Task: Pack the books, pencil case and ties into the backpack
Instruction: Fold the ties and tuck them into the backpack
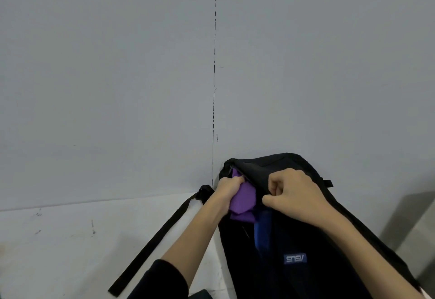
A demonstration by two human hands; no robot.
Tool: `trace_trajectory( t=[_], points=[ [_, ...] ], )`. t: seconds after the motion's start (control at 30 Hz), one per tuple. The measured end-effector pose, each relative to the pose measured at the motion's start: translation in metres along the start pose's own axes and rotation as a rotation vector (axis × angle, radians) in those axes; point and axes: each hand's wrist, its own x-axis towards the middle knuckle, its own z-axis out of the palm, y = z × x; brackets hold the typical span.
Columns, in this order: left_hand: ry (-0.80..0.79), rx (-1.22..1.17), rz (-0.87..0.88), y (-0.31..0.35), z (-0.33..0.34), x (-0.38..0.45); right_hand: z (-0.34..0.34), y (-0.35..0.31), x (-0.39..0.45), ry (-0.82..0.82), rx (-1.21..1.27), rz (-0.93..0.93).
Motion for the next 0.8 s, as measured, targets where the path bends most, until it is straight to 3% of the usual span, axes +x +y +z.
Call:
trace_trajectory(
  t=[0.33,0.43,0.6,0.67,0.8],
  points=[
    [0.317,-0.211,0.077,0.001,0.029,0.027,0.009,-0.003,0.005,-0.046,0.045,-0.046],
    [0.247,-0.212,0.058,0.004,0.029,0.024,0.015,-0.004,0.004,-0.061,0.054,-0.076],
    [-0.115,-0.447,-0.001,0.001,0.007,0.0,0.015,0.001,0.009,-0.084,0.154,-0.035],
    [-0.108,-0.494,0.006,-0.001,0.006,-0.003,0.016,-0.002,0.01,-0.079,0.161,-0.028],
    [0.088,-0.543,0.023,0.001,0.02,0.005,0.023,-0.009,0.005,-0.075,0.117,-0.076]
  ],
)
